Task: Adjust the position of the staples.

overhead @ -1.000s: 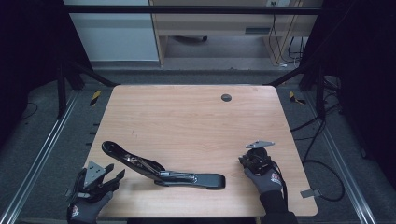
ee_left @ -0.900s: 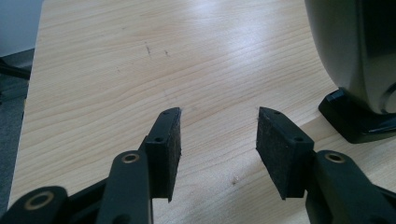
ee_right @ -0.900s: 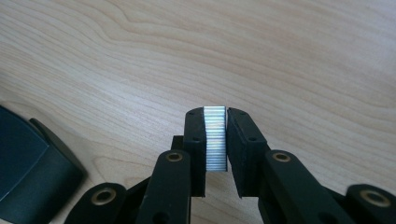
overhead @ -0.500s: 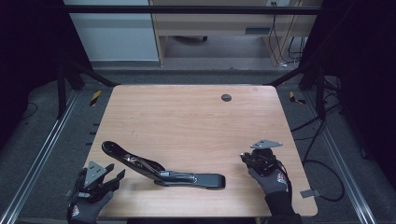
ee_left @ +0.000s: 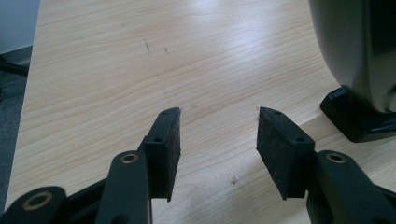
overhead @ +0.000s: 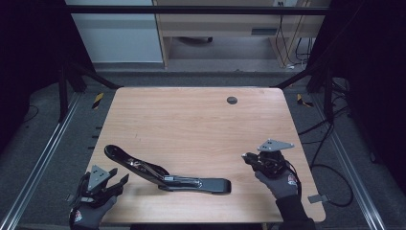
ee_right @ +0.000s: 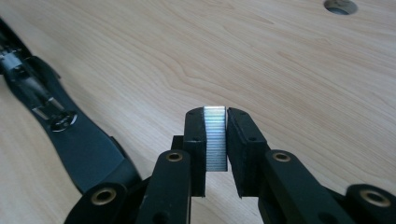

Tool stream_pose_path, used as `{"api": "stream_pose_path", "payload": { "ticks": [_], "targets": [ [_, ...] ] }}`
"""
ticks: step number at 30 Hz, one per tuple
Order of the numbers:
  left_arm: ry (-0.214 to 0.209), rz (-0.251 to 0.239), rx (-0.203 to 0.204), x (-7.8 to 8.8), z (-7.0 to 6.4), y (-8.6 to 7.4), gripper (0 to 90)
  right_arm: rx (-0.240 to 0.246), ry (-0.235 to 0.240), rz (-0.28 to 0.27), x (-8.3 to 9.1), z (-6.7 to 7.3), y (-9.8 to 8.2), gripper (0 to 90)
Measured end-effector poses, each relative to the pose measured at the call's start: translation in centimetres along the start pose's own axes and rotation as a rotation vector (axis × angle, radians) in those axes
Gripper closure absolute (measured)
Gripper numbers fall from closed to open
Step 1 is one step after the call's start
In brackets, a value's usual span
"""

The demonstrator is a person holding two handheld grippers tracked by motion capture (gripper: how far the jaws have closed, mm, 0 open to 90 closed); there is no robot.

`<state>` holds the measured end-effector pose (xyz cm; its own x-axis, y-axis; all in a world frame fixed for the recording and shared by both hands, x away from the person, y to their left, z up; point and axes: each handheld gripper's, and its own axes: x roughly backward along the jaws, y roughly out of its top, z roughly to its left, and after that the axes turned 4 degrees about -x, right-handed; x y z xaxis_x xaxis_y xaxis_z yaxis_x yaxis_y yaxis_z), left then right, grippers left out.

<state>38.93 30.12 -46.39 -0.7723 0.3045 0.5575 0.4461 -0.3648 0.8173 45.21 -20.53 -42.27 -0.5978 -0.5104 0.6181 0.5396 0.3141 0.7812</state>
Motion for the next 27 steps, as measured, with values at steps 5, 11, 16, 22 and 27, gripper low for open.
{"api": "stream_pose_path", "payload": {
  "ticks": [5,11,16,22,27],
  "targets": [
    [0.001,0.002,-0.001,0.0,0.0,0.0,49.1,0.045,0.04,0.011,0.0,0.7,0.7,78.4],
    [0.001,0.006,-0.002,-0.1,0.0,0.0,49.1,0.085,0.073,0.026,-0.3,1.0,1.2,78.4],
    [-0.001,0.011,-0.004,-0.1,0.1,0.0,49.1,0.105,0.106,0.039,-0.4,1.3,1.7,78.4],
    [-0.01,0.011,-0.002,-0.3,0.1,-0.1,49.1,0.128,0.165,0.039,-0.2,1.7,2.5,78.5],
    [-0.011,0.01,-0.001,-0.3,0.1,-0.1,49.1,0.151,0.196,0.032,-0.1,2.0,3.1,78.5]
  ]
}}
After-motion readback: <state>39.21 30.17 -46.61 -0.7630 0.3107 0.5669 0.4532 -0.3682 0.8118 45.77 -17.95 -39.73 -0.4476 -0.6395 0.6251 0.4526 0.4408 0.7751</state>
